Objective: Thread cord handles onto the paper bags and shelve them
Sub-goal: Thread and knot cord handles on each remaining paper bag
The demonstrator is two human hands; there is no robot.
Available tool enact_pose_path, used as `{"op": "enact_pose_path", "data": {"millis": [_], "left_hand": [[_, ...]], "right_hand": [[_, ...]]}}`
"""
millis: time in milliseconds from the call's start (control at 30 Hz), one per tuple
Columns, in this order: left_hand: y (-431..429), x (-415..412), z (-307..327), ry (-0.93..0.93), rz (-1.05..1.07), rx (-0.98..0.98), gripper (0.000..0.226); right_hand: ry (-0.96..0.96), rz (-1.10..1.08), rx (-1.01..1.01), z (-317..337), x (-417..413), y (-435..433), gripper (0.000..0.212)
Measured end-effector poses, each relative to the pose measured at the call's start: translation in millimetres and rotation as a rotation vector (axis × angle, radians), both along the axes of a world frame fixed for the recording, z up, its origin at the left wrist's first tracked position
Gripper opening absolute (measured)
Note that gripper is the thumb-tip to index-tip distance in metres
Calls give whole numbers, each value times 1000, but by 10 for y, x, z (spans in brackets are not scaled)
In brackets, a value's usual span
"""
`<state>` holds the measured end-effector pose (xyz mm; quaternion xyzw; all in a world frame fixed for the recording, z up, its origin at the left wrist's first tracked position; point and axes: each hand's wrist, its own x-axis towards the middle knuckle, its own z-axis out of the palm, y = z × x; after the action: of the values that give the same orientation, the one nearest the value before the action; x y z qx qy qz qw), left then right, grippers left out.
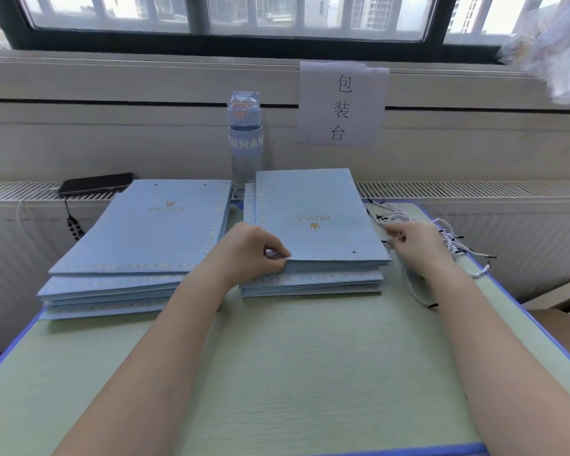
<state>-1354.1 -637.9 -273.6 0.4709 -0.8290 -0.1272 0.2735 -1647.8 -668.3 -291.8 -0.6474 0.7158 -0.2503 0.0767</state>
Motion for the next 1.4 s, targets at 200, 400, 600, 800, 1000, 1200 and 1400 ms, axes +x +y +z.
{"op": "enact_pose_path", "data": {"millis": [200,400,600,800,1000,1200,1400], "left_hand": [[-25,13,-33,6,1,6,9],[-51,12,-64,29,28,0,9],[-56,-62,-111,-19,25,-1,14],[-66,-63,-116,-11,26,2,15],[-63,-74,-132,-30,51,-24,13],[-52,-69,-123,-10,38,-73,9],[-70,-45,-127,79,1,18,13]], "right_hand": [[70,-28,22,-104,-20,-77,21],[-6,-50,-369,-46,73,-26,20],[-54,117,-838,92,264,6,18],[-513,344,-650,241,585,190,21],[-474,585,-205,-7,975,318,25],[-563,665,-182,48,1080,386,31],[-465,486,-260,25,985,330,12]]}}
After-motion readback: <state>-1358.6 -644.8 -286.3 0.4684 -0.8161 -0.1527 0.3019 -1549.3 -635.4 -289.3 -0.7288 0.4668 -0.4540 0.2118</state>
